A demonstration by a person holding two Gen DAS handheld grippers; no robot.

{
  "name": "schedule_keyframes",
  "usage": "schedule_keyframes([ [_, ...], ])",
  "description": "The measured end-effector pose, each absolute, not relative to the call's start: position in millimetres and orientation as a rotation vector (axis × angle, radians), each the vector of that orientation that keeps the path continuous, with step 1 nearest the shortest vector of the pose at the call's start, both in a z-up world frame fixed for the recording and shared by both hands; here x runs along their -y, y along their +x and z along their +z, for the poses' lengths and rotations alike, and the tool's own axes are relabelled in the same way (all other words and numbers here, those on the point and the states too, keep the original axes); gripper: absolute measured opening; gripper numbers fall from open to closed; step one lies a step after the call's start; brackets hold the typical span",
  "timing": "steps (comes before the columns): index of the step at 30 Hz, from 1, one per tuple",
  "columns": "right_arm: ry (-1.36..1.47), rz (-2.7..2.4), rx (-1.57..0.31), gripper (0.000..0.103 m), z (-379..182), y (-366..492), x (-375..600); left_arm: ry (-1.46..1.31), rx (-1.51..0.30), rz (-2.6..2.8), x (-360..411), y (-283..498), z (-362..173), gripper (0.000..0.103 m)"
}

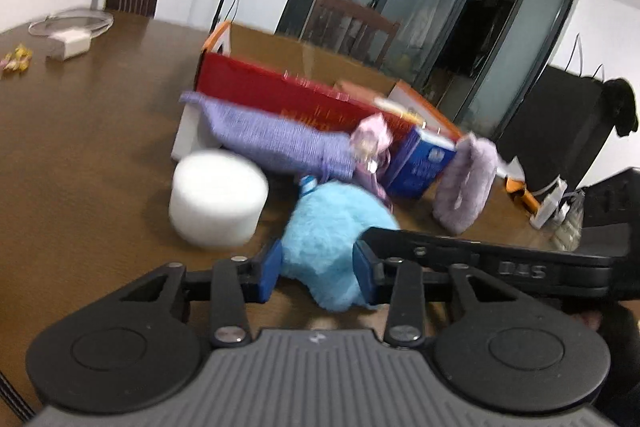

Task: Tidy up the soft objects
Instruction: 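Grasp the light-blue plush toy with the right gripper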

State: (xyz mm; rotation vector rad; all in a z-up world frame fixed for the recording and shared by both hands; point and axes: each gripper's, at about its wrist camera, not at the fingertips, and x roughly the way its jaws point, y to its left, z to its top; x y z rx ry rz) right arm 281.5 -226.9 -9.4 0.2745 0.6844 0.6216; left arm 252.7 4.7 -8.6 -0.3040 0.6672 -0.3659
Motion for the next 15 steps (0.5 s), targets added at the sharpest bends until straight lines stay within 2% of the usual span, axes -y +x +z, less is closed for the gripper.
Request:
schedule_keyframes([
  [6, 0.284, 0.67, -0.72, 0.038, -0.1, 212.8, 242.0, -0.358, -0.709, -0.384, -24.3, 218.0, -5.1, 0.041],
  [7, 0.276, 0.664, -0.708, 0.042, 2.9, 202.2, 245.6, -0.35, -0.7, -0.369, -27.3, 214.3, -3.9, 0.043],
  [8, 0.264, 0.643, -0.688, 0.053, 6.1, 193.8, 248.7, -0.346, -0.688, -0.355, -30.3, 210.9, -3.8, 0.047],
  [9, 0.252, 0.623, -0.661, 0.06, 8.5, 187.6, 252.4, -0.35, -0.678, -0.338, -32.5, 209.4, -4.5, 0.055],
  [15, 0.297, 0.583, -0.621, 0.06, 8.3, 194.4, 260.3, -0.377, -0.669, -0.326, -27.9, 214.9, -6.5, 0.057],
])
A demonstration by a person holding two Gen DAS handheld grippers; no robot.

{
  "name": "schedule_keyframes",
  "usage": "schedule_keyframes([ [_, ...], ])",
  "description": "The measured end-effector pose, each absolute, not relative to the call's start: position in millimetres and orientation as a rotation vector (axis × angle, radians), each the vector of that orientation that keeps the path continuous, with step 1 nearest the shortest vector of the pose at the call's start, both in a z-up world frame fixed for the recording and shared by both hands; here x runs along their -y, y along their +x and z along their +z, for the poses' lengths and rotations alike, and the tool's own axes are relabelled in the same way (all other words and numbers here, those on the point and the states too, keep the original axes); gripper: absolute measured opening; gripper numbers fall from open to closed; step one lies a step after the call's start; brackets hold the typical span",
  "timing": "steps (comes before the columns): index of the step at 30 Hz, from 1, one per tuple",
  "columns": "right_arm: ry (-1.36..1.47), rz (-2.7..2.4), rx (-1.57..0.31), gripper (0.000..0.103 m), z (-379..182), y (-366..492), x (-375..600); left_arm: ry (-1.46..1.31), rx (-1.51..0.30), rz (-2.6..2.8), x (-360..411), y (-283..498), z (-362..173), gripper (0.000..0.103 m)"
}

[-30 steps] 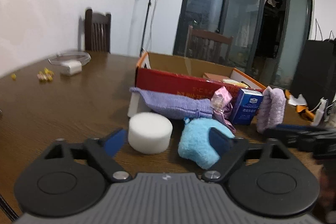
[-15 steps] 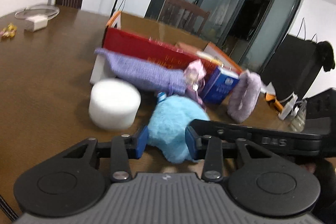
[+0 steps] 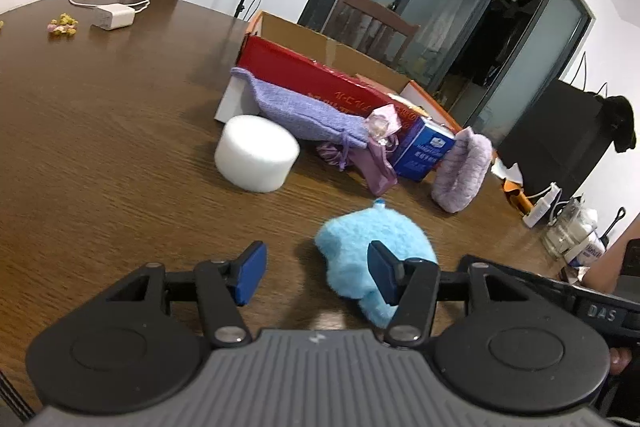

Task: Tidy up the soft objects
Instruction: 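Grasp the light-blue plush toy with the right gripper, then carry the blue plush into the cardboard box and open the right gripper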

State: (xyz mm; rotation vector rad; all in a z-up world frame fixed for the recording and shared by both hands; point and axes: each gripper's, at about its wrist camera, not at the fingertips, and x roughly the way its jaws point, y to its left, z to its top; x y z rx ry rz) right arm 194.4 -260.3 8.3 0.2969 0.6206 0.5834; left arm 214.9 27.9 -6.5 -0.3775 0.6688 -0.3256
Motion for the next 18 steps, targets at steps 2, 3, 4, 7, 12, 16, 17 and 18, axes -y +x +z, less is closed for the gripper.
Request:
schedule_keyframes([
  [2, 0.302, 0.591, -0.616, 0.06, 8.3, 201.5, 255.2, -0.395, -0.677, -0.35, -26.3, 218.1, -8.4, 0.057],
  [3, 0.301, 0.592, -0.615, 0.06, 7.5, 206.2, 251.8, -0.407, -0.687, -0.359, -25.3, 220.9, -9.6, 0.056],
  [4, 0.301, 0.589, -0.622, 0.06, 5.2, 210.7, 248.2, -0.415, -0.692, -0.365, -25.4, 221.2, -9.9, 0.054],
  [7, 0.328, 0.602, -0.674, 0.047, -4.4, 224.6, 240.2, -0.438, -0.712, -0.419, -24.0, 227.7, -12.6, 0.033],
  [12, 0.307, 0.645, -0.655, 0.036, 5.9, 228.8, 229.7, -0.515, -0.687, -0.458, -30.2, 233.8, -3.9, 0.032],
  [16, 0.295, 0.667, -0.55, 0.036, 40.9, 238.7, 230.6, -0.569, -0.578, -0.535, -42.9, 258.3, 23.8, 0.032],
  [17, 0.292, 0.669, -0.53, 0.036, 50.1, 248.0, 231.1, -0.564, -0.553, -0.546, -44.3, 269.3, 32.0, 0.032],
  [18, 0.287, 0.671, -0.515, 0.036, 58.7, 259.6, 230.8, -0.557, -0.533, -0.552, -45.1, 282.7, 40.9, 0.032],
])
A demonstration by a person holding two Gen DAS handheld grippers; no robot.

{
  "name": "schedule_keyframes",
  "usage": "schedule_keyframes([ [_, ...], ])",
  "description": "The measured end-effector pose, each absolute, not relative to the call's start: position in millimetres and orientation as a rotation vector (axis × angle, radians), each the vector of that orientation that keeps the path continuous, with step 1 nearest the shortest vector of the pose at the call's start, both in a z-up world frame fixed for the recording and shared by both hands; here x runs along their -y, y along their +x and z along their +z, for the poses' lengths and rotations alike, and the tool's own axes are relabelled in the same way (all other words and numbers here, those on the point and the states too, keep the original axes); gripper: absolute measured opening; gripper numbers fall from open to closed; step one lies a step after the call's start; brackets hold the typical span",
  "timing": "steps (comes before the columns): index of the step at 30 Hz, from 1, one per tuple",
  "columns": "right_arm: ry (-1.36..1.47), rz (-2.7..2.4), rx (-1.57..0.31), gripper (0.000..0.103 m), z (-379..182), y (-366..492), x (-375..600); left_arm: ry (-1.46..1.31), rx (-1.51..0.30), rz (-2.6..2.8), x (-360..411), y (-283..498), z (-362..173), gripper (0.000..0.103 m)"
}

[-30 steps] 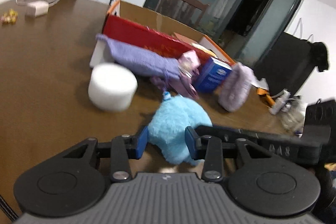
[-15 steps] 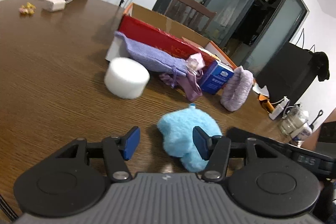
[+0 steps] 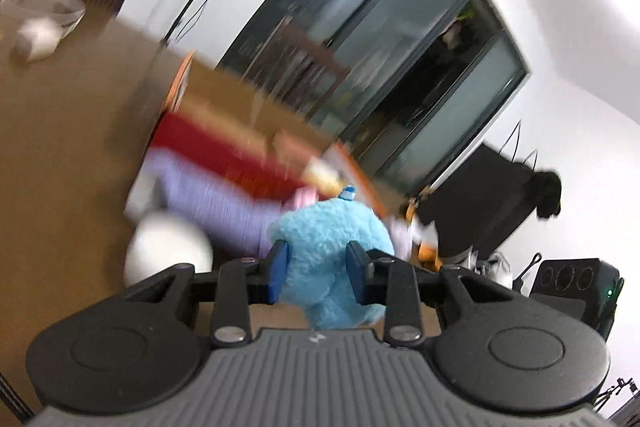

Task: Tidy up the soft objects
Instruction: 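Carry the blue plush into the cardboard box and open the right gripper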

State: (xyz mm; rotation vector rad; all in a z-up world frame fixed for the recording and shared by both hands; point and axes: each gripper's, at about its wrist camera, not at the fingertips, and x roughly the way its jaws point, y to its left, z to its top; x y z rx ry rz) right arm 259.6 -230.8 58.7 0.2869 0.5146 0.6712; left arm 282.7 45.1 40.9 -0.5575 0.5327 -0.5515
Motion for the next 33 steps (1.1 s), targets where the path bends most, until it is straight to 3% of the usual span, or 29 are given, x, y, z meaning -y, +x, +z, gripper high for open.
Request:
schedule_keyframes([
  [6, 0.251, 0.684, -0.465, 0.036, 104.8, 373.9, 217.2, -0.473, -0.437, -0.519, -46.4, 384.5, 81.1, 0.032],
  [12, 0.348, 0.661, -0.642, 0.036, 92.3, 484.1, 206.5, -0.436, -0.542, -0.476, -53.1, 464.6, 63.7, 0.032],
  [22, 0.229, 0.637, -0.873, 0.037, 41.3, 529.7, 166.0, -0.32, -0.467, -0.465, -59.8, 451.3, 53.4, 0.054],
  [26, 0.189, 0.63, -0.904, 0.05, 42.7, 525.7, 160.6, -0.302, -0.421, -0.446, -63.3, 440.2, 63.1, 0.056],
  [33, 0.112, 0.591, -0.749, 0.065, 93.7, 488.0, 182.4, -0.244, -0.308, -0.359, -75.4, 395.8, 95.8, 0.077],
])
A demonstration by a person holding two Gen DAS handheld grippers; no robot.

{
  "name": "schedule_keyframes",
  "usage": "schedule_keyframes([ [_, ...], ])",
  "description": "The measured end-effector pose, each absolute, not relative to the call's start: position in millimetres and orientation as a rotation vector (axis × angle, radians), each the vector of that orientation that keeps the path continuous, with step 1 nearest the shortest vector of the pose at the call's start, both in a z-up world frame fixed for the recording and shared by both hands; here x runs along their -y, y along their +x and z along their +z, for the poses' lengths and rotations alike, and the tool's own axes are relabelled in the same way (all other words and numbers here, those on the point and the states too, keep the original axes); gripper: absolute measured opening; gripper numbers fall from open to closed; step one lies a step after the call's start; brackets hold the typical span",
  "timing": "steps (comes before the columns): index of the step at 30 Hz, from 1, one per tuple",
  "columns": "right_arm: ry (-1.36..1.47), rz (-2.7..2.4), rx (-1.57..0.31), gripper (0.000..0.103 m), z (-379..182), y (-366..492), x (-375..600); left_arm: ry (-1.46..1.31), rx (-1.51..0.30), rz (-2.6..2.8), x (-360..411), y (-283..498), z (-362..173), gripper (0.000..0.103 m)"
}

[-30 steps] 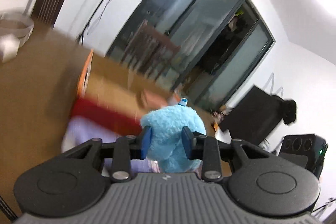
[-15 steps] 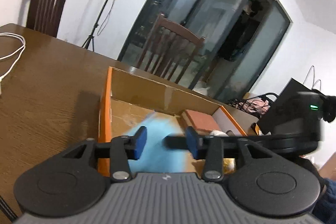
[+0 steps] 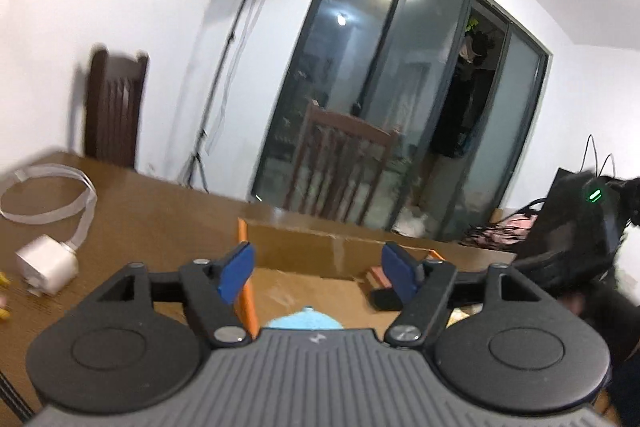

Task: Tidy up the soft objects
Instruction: 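Carry the blue plush into the cardboard box and open the right gripper, then move the right gripper back toward the pink satin bow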

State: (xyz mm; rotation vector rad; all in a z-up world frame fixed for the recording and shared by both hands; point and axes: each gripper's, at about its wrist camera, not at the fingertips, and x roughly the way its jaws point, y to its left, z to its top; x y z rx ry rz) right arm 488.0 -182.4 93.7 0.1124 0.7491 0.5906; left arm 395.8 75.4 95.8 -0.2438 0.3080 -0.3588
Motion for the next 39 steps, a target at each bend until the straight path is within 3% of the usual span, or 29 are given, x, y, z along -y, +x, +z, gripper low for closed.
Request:
schedule_keyframes([
  [8, -0.016, 0.408, -0.421, 0.085, 168.3, 377.5, 233.8, -0.085, -0.208, -0.259, -73.8, 310.5, 123.3, 0.092],
  [14, -0.007, 0.313, -0.256, 0.095, 174.7, 287.7, 265.5, -0.007, -0.137, -0.224, -62.6, 245.1, 131.8, 0.102],
  [16, -0.018, 0.266, -0.194, 0.103, 171.6, 260.0, 270.0, 0.012, -0.118, -0.219, -54.9, 223.6, 130.3, 0.103],
  [27, 0.014, 0.279, -0.121, 0.103, 112.7, 153.0, 275.6, 0.019, -0.134, -0.189, -28.8, 133.2, 90.7, 0.103],
  [39, 0.017, 0.298, -0.228, 0.103, 39.8, 104.2, 259.4, -0.009, -0.321, -0.176, -30.9, 130.4, 39.1, 0.103],
])
